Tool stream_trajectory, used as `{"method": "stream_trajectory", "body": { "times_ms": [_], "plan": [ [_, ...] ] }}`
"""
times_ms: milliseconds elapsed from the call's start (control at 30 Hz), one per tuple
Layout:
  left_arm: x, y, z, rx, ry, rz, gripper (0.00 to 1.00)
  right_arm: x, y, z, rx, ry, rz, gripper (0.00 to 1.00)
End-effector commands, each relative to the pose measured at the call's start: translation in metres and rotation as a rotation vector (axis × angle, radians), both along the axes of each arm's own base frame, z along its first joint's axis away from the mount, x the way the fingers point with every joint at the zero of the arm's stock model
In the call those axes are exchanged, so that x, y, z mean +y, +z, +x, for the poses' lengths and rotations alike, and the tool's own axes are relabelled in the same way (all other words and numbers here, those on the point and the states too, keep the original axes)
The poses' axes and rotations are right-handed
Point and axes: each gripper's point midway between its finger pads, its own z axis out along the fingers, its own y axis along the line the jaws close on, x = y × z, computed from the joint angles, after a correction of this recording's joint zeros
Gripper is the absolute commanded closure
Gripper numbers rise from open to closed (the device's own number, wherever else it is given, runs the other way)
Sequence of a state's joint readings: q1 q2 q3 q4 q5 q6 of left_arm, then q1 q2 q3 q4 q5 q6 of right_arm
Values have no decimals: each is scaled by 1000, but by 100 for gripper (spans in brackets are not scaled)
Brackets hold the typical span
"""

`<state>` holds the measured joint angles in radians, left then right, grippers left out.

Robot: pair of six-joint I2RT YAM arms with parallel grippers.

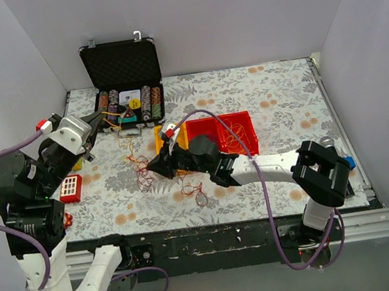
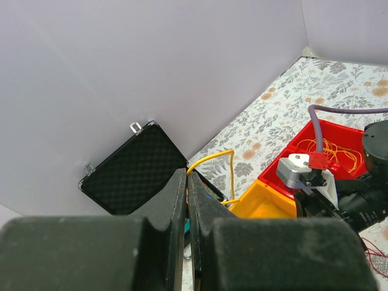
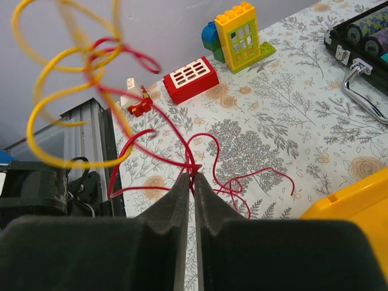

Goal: Untangle the cables

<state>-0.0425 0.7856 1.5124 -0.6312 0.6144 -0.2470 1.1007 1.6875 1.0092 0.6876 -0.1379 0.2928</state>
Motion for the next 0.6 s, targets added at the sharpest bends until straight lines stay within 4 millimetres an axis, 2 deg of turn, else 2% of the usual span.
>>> {"method": "stream_trajectory", "body": {
  "times_ms": [0, 33, 167, 333, 433, 567],
  "plan": [
    [-1, 7, -8, 1, -8, -17, 100, 5, 39, 5, -22, -23, 121, 96],
    [-2, 8, -9, 0, -10, -20, 100, 4, 37, 5, -15, -30, 116, 99],
    [-2, 11, -9, -2, -10, -28, 100, -1, 27, 2, 10, -33, 100, 99],
    [1, 26, -7, -35, 5, -54, 100, -7, 3, -6, 50, -32, 46, 99],
    [6, 44, -3, -83, 41, -91, 100, -12, -18, -15, 77, -36, -10, 99],
    [16, 77, -1, -195, 92, -147, 100, -25, -56, -29, 119, -60, -102, 99]
  ]
}}
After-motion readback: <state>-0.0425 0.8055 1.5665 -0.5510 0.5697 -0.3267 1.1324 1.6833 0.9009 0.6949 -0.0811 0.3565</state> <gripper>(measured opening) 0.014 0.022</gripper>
